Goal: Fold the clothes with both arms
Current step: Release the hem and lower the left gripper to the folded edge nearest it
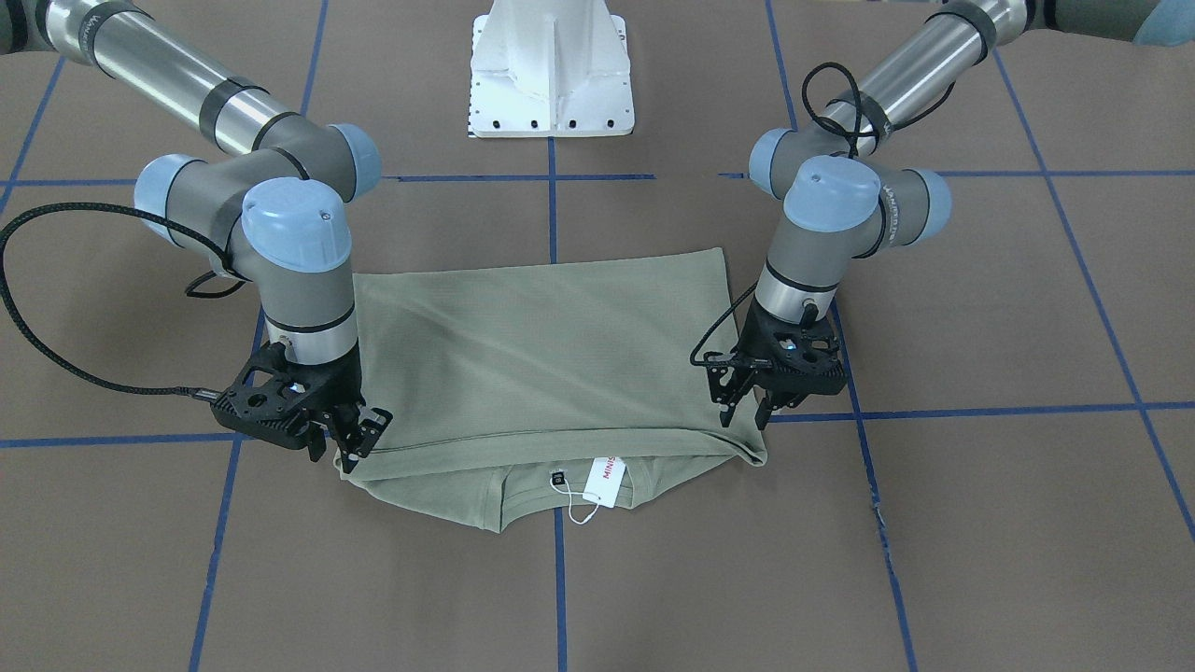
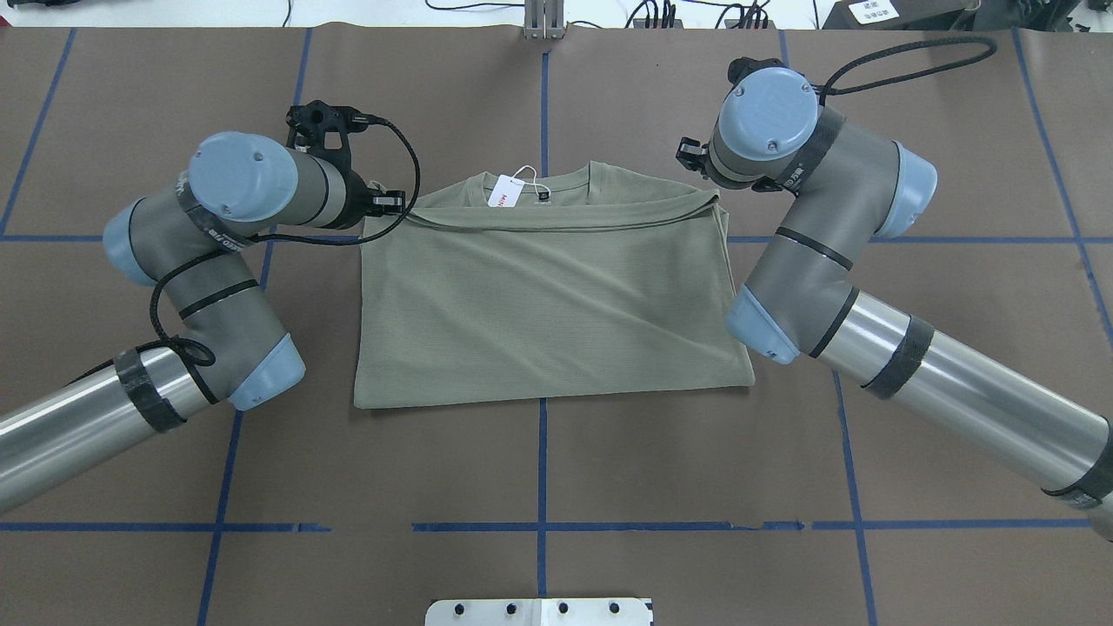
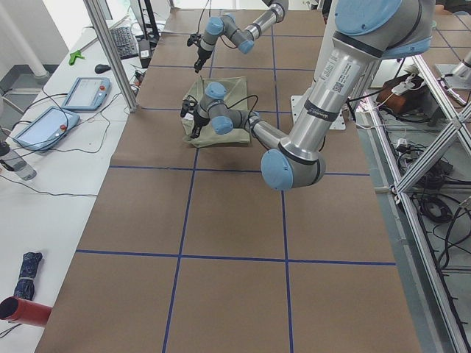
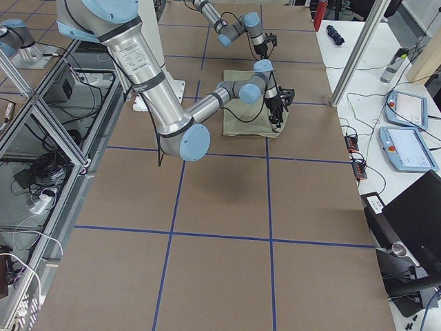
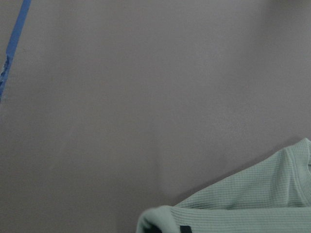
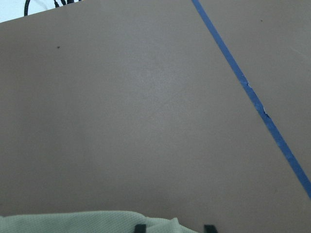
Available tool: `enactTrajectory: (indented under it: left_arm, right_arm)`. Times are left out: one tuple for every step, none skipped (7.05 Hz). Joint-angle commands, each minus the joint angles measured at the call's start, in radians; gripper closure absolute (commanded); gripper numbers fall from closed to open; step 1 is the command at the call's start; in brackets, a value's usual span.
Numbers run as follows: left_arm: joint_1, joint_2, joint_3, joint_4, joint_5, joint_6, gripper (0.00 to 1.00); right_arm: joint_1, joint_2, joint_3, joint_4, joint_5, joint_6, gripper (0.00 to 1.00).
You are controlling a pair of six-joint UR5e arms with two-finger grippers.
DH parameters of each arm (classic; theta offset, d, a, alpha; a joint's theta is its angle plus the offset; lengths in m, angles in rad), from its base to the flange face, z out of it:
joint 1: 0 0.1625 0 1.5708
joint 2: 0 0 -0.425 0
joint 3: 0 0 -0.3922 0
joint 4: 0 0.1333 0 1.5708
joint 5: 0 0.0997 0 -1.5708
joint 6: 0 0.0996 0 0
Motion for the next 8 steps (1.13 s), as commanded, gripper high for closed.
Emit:
enactTrajectory:
  left_arm:
    - [0.008, 0.124, -0.187, -0.017, -0.043, 0.014, 0.0]
    - [0.025, 0.215, -0.272, -0.06, -0.063, -0.001, 0.0]
    - [0.083, 0.316, -0.309, -0.176, -0.056, -0.067, 0.0]
    - [0.127, 0.374, -0.31, -0.272, -0.031, -0.133, 0.0]
    - [0.181, 0.384, -0.31, -0.279, 0.028, -0.176, 0.04]
    - [0.232, 0.383, -0.31, -0.281, 0.053, -0.234, 0.15]
    - [0.278, 0.384, -0.308, -0.279, 0.093, -0.256, 0.18]
    - [0.302, 0.383, -0.307, -0.279, 0.105, -0.271, 0.18]
  right_arm:
    - [0.003, -0.019, 0.058, 0.006, 0.049, -0.051, 0.0]
    - [0.003, -0.021, 0.066, 0.005, 0.049, -0.048, 0.0]
    - [0.003, -0.019, 0.067, 0.006, 0.049, -0.047, 0.0]
    - [0.003, -0.019, 0.067, 0.008, 0.049, -0.044, 0.0]
    - [0.003, -0.019, 0.067, 0.011, 0.049, -0.042, 0.0]
    - [0.002, -0.018, 0.069, 0.011, 0.049, -0.039, 0.0]
    - [0.002, -0.018, 0.067, 0.011, 0.049, -0.039, 0.0]
    - [0.002, -0.018, 0.067, 0.011, 0.049, -0.039, 0.0]
